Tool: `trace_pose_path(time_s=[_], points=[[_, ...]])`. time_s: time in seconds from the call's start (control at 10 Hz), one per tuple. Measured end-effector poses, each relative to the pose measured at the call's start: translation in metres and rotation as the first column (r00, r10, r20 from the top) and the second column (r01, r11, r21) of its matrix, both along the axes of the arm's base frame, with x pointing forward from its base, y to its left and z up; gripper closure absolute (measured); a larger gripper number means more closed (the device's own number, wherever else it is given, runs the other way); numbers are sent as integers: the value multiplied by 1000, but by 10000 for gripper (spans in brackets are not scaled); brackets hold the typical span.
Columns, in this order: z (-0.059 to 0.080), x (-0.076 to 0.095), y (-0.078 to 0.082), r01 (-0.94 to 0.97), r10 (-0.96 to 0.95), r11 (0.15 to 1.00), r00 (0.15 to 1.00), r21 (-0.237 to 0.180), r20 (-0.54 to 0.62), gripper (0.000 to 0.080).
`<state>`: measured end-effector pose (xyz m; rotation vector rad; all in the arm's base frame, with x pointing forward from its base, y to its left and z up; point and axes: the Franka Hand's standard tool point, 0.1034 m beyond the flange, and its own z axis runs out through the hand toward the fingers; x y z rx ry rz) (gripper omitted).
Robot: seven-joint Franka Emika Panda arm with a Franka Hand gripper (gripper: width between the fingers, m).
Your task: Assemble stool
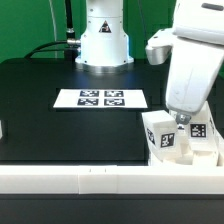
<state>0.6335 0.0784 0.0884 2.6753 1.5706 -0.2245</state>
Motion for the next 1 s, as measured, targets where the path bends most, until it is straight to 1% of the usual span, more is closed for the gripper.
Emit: trace_pose_path(time_s=[0.3,0.4,0.5,0.7,0.8,1.0], points=[[0,-2,1,240,-240,970,971,-29,14,459],[1,-4,3,358,-358,932,934,-47,21,459],[1,-4,4,437,-436,898,900,-59,28,459],[1,-3,2,559,-558,826,829,-63,36,459],[1,-3,-2,554,-553,830,832,-62,34,459],[1,-3,-2,553,-552,831,833,-62,35,459]])
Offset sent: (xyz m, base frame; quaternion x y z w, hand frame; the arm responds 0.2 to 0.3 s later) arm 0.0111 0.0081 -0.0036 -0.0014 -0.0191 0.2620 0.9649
